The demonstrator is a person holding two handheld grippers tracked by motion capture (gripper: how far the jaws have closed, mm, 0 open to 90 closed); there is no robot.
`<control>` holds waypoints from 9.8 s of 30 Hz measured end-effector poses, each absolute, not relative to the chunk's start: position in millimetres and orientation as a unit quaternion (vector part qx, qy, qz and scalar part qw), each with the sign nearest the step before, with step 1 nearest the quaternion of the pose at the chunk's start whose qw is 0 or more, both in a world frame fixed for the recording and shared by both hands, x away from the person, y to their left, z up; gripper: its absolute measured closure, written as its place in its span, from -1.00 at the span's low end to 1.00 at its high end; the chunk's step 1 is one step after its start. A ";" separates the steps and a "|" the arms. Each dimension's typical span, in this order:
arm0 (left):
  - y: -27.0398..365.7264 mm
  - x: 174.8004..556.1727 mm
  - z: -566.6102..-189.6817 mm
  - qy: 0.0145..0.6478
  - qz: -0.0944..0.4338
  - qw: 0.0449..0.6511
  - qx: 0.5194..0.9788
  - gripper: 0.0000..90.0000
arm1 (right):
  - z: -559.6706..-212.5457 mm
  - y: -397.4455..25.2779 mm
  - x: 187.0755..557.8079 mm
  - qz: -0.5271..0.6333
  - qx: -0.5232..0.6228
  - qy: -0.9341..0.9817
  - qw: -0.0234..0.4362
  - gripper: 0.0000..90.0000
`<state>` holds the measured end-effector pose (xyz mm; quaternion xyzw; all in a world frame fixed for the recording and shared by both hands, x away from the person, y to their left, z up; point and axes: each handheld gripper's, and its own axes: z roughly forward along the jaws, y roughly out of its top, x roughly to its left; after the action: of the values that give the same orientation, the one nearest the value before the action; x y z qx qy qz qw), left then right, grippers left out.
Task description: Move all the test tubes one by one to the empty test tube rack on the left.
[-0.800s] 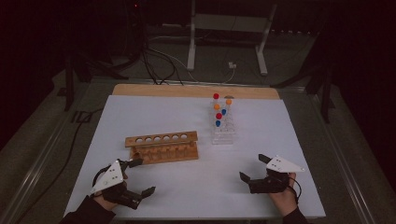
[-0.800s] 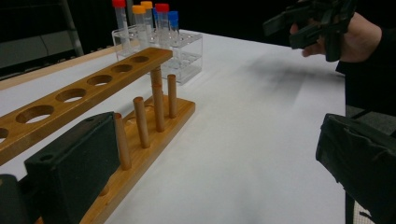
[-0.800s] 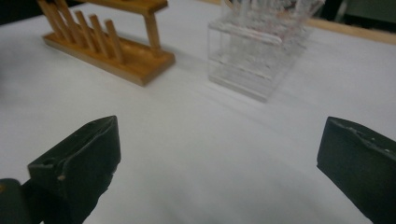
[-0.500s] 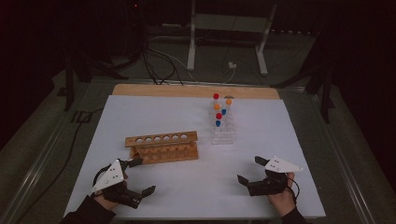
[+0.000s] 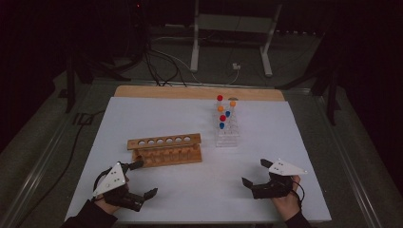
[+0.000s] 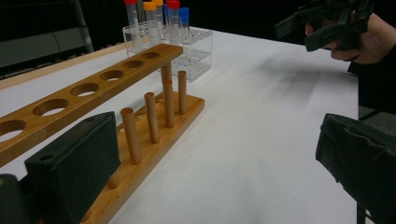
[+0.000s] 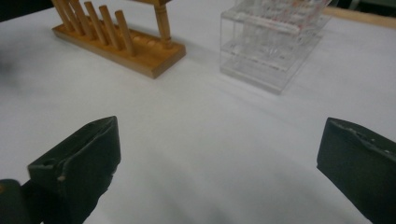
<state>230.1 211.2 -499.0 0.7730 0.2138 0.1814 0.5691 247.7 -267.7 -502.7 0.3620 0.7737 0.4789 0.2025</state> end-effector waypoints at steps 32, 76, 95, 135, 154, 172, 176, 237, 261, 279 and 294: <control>210.5 230.5 -498.8 0.217 0.173 0.573 0.771 -0.99 | -449.6 -275.8 256.9 0.497 0.381 0.743 0.236 -1.00; 209.8 229.4 -498.0 0.210 0.172 0.576 0.771 -0.99 | -440.5 -188.5 355.8 0.448 0.416 0.756 0.234 -0.84; 209.7 229.2 -498.4 0.208 0.171 0.574 0.773 -0.99 | -454.5 -169.3 376.4 0.375 0.451 0.783 0.207 0.28; 205.2 226.9 -496.9 0.199 0.162 0.569 0.782 -0.99 | -416.9 -169.4 367.2 0.373 0.427 0.788 0.238 0.70; 186.3 229.4 -470.2 0.194 0.118 0.586 0.778 -0.99 | -407.6 -170.7 325.8 0.372 0.369 0.825 0.211 0.70; 133.6 252.1 -444.5 0.172 0.093 0.580 0.791 -0.99 | -431.8 -152.0 276.1 0.380 0.305 0.858 0.165 0.70; 121.7 258.2 -438.7 0.169 0.094 0.584 0.788 -0.95 | -435.6 -147.8 271.2 0.381 0.296 0.862 0.156 0.70; 88.2 307.4 -401.1 0.158 0.157 0.567 0.793 0.72 | -422.0 -159.2 265.7 0.449 0.312 0.820 0.172 -0.69; 110.0 346.5 -396.6 0.222 0.207 0.561 0.770 0.72 | -413.8 -171.7 265.3 0.479 0.321 0.797 0.177 -1.00; 109.8 352.6 -443.7 0.262 0.187 0.545 0.774 0.72 | -416.2 -173.5 266.9 0.479 0.323 0.798 0.171 -1.00; 104.9 353.8 -460.0 0.269 0.187 0.523 0.787 0.72 | -414.9 -175.0 267.3 0.480 0.323 0.798 0.169 -1.00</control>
<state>353.8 104.9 -460.0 0.7872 0.2688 0.1868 0.5227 267.3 -175.0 -414.9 0.3231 0.7979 0.4801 0.1688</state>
